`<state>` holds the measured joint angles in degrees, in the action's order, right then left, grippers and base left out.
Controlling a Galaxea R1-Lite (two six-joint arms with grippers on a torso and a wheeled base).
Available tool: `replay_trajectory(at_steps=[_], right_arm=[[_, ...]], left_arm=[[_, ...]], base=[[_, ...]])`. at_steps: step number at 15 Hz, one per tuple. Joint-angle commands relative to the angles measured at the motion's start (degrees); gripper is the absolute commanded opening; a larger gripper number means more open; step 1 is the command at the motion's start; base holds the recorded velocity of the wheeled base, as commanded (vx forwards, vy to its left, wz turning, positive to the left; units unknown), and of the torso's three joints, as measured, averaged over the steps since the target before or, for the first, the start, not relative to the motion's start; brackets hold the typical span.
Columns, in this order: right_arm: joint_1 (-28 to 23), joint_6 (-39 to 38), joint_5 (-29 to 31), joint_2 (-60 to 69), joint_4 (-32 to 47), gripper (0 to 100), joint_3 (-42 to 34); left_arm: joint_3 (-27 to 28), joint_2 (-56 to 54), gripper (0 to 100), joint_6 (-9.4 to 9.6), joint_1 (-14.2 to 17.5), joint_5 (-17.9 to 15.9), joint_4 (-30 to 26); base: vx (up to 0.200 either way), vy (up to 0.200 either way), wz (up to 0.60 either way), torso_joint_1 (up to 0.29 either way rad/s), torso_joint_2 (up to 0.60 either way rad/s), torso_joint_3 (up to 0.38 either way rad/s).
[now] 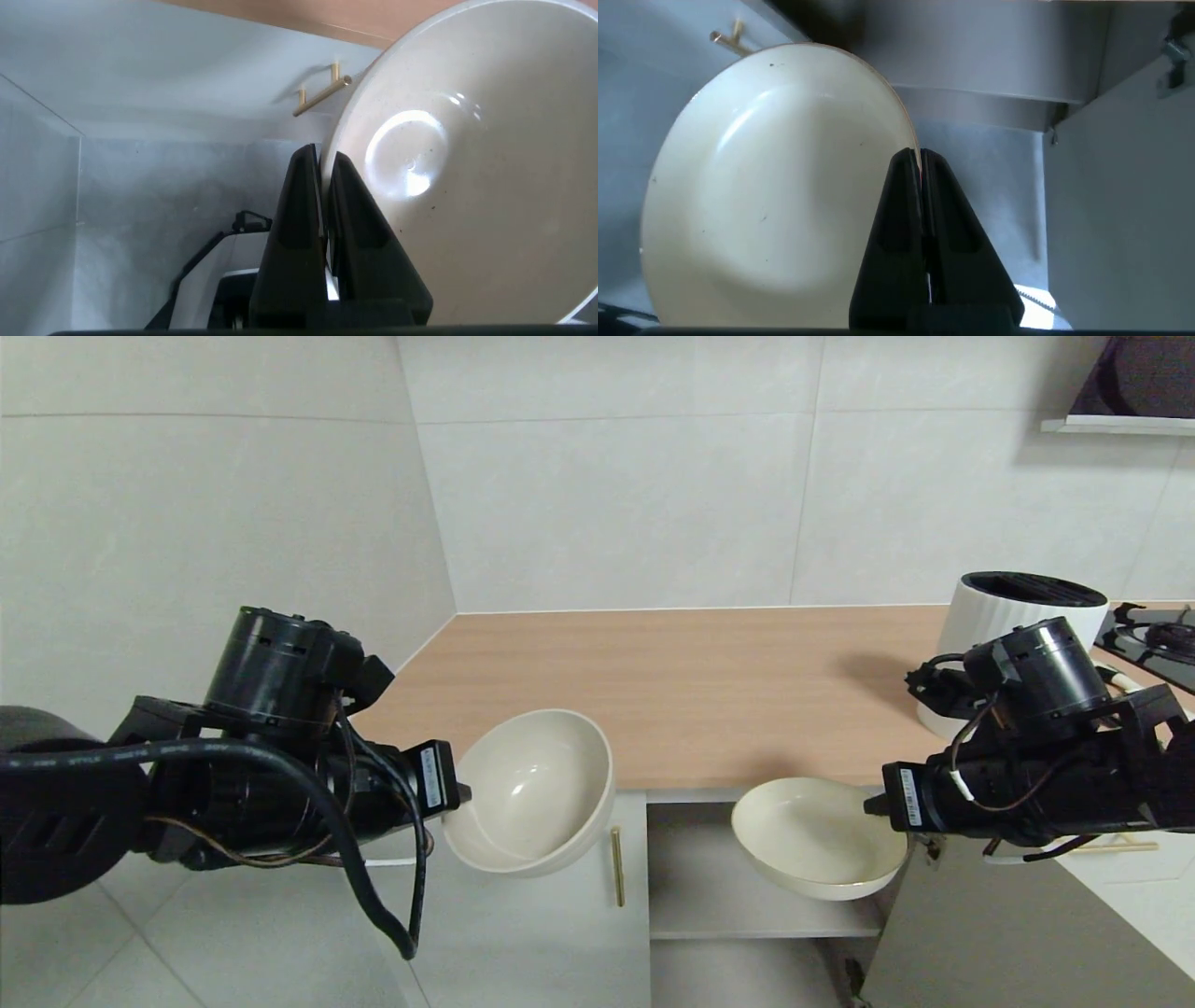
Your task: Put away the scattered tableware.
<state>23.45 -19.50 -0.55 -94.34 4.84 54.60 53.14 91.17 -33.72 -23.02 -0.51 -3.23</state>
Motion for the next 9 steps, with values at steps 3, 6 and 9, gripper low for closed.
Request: replay_trajectory(at_steps=[3,6,9], right_arm=[[0.0,0.0,1.0,-1.0,-0.3,0,-0.2],[0.0,0.0,1.2,-1.5,-0.4,0,-0.2],[0.0,0.0,1.3,-1.6,-0.3,0,-0.2]], left_arm=[[0.0,0.4,0,-0.03,0.0,0.0,0.0],[0.1,0.9,0,-0.03,0.0,0.0,0.0],[0.1,1.1,0,-0.03,0.0,0.0,0.0]], base=[[0.000,0.000,0.00,0.000,0.00,0.000],[0.000,0.000,0.00,0.000,0.00,0.000],[0.000,0.000,0.00,0.000,0.00,0.000]])
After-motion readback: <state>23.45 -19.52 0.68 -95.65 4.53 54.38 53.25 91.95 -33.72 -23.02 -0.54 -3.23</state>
